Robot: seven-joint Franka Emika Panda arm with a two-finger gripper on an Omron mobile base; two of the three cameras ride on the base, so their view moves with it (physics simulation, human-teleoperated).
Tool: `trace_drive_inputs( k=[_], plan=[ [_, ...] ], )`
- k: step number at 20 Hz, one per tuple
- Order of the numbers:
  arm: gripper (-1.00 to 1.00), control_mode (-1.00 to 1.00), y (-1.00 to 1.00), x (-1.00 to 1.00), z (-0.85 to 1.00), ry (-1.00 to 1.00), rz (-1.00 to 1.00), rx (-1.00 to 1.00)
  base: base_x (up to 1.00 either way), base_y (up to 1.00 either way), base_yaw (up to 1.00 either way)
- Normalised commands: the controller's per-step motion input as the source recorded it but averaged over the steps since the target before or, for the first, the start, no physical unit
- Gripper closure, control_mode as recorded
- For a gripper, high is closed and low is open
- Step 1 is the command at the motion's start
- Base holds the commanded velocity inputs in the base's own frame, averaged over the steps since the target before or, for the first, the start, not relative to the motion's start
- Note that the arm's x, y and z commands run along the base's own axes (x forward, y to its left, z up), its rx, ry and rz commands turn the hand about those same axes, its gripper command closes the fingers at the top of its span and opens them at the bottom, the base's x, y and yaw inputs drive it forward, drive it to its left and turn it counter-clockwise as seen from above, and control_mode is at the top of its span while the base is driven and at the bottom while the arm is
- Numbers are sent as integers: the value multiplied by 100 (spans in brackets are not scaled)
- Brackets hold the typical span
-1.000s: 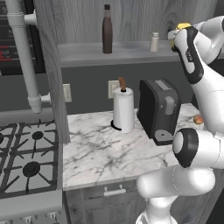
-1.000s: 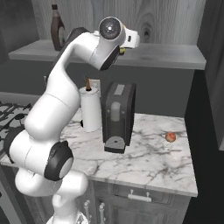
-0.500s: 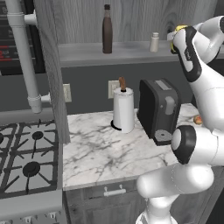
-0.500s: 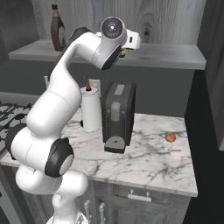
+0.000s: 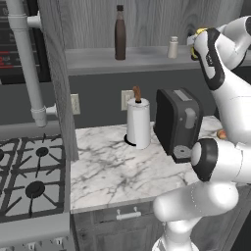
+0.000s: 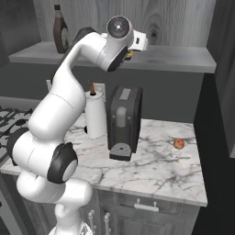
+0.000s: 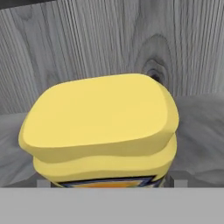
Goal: There are various items on the counter. Only move the condiments/shakers into the cabinet.
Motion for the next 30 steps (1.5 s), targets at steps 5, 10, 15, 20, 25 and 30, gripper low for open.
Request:
trace_drive_inputs(
  k=[5, 10, 15, 20, 25, 30],
  plan=[
    [-100, -100, 0, 11, -8, 2, 0, -1, 0, 0, 0],
    [-100, -100, 0, 3, 0, 0, 0, 0, 0, 0, 0],
    [-100, -100, 0, 0, 0, 0, 0, 0, 0, 0, 0],
    [-100, -100, 0, 1, 0, 0, 0, 0, 0, 0, 0],
    [-100, -100, 0, 19, 0, 0, 0, 0, 0, 0, 0],
    [-100, -100, 0, 9, 0, 0, 0, 0, 0, 0, 0]
  ],
)
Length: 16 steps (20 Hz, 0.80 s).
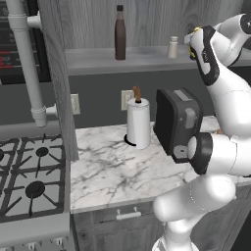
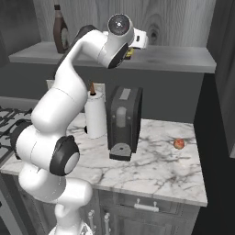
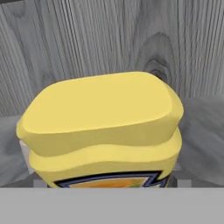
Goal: There are various items on the counter. Only move the condiments/shakers into the cabinet.
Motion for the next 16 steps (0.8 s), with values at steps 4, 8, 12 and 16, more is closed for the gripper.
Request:
trace_drive_inputs(
  k=[4, 8, 12, 16],
  plan=[
    [-100, -100, 0, 1, 0, 0, 0, 0, 0, 0, 0],
    [-100, -100, 0, 9, 0, 0, 0, 0, 0, 0, 0],
    [-100, -100, 0, 11, 0, 0, 0, 0, 0, 0, 0],
    [-100, -100, 0, 1, 0, 0, 0, 0, 0, 0, 0]
  ],
)
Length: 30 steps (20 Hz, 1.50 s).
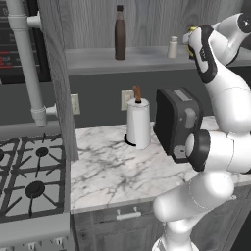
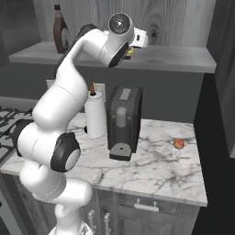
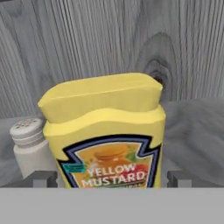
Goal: There are various items on the counter. Only move the condiments/shakers into the cabinet.
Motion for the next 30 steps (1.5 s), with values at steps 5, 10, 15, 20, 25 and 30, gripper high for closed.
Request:
trace_drive_inputs(
  k=[5, 10, 15, 20, 25, 30],
  plan=[
    [-100, -100, 0, 0, 0, 0, 0, 0, 0, 0, 0],
    [-100, -100, 0, -13, 0, -3, 0, 0, 0, 0, 0],
    [-100, -100, 0, -90, -16, -13, 0, 0, 0, 0, 0],
    [-100, -100, 0, -100, -67, -15, 0, -2, 0, 0, 0],
    [-100, -100, 7, -100, -91, -3, 0, -9, 0, 0, 0],
    [-100, -100, 3, -100, -70, 0, 0, -3, 0, 0, 0]
  ],
)
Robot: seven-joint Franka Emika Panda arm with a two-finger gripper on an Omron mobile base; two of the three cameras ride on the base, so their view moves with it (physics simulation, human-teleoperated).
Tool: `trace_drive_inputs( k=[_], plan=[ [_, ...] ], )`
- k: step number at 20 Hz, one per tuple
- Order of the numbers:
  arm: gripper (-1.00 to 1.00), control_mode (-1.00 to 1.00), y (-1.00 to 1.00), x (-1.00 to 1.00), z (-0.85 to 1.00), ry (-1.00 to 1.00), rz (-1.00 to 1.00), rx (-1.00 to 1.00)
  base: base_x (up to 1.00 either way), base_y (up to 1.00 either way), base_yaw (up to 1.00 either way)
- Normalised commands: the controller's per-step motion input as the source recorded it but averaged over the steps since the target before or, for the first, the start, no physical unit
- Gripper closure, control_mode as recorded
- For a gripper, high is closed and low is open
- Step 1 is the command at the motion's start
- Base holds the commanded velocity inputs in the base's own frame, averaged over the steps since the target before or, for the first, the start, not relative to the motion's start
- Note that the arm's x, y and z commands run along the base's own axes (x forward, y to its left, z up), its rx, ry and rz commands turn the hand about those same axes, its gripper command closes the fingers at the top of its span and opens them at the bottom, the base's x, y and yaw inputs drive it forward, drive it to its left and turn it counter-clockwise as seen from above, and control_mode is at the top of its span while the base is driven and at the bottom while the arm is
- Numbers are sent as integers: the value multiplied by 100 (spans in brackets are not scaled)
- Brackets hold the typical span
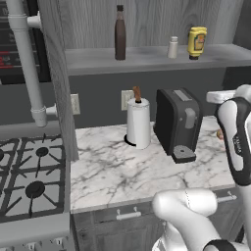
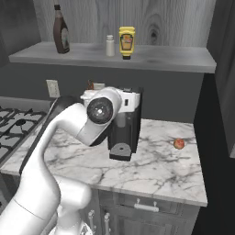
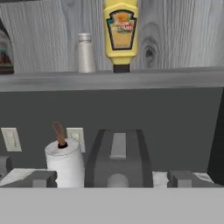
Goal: There are various items on the counter. Only move the condiments/shakers into the cabinet.
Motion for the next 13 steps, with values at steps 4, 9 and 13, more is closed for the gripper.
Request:
trace_drive_inputs(
  k=[4, 9, 13],
  plan=[
    [-100, -100, 6, -100, -27, -6, 0, 0, 0, 0, 0],
    [-100, -100, 26, -100, -18, -4, 0, 6, 0, 0, 0],
    [-100, -100, 45, -100, 0, -21, 0, 0, 0, 0, 0]
  ],
)
